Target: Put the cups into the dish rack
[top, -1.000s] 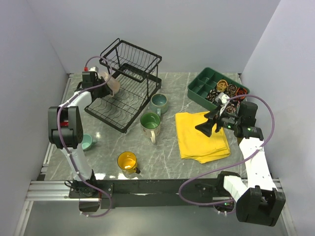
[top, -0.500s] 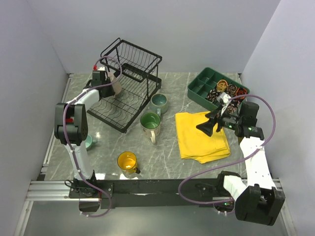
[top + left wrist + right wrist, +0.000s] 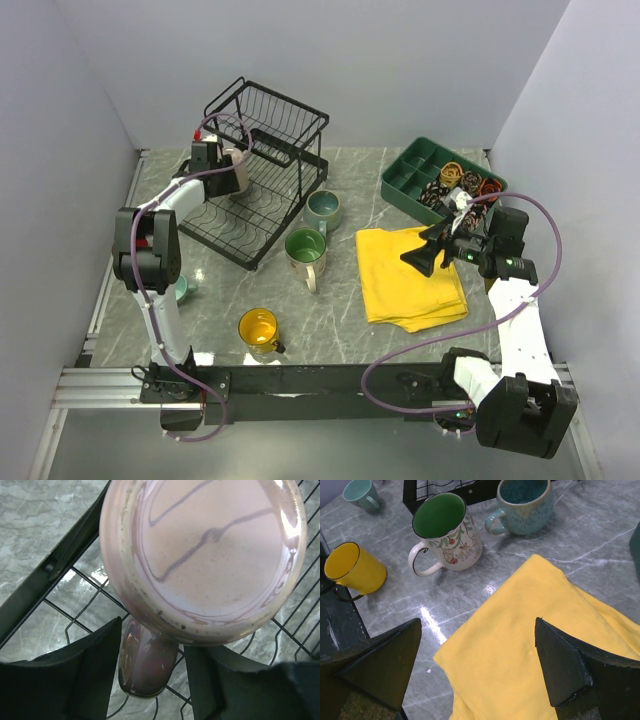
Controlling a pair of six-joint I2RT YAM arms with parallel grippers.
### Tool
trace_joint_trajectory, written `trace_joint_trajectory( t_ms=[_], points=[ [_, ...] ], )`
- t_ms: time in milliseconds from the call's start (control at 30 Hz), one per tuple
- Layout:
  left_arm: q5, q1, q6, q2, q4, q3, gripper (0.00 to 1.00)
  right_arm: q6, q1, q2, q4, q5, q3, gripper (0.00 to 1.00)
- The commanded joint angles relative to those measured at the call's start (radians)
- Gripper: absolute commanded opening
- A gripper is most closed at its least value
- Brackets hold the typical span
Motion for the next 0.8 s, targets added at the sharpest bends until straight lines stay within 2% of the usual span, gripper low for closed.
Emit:
trace_joint_trajectory(
  t_ms=[0, 167, 400, 667, 767],
  points=[
    [0.026, 0.006, -0.008, -0.111, 0.093, 0.054, 0.59, -0.014, -0.013, -0.001, 0.007, -0.029, 0.000, 1.00],
    [0.092, 0.018, -0.031, -0.183, 0.117, -0.012, 0.66, -0.015, -0.016, -0.004, 0.007, -0.032, 0.000, 1.00],
    [0.115, 0.044, -0.074, -0.252, 0.137, -0.075, 0.72, -0.018, -0.020, -0.004, 0.004, -0.034, 0.000, 1.00],
    [0.089, 0.083, -0.153, -0.312, 0.156, -0.167, 0.71, -0.024, -0.027, -0.005, -0.002, -0.035, 0.001, 1.00],
    [0.060, 0.115, -0.195, -0.351, 0.166, -0.223, 0.65, -0.021, -0.027, -0.002, -0.001, -0.037, 0.000, 1.00]
  ],
)
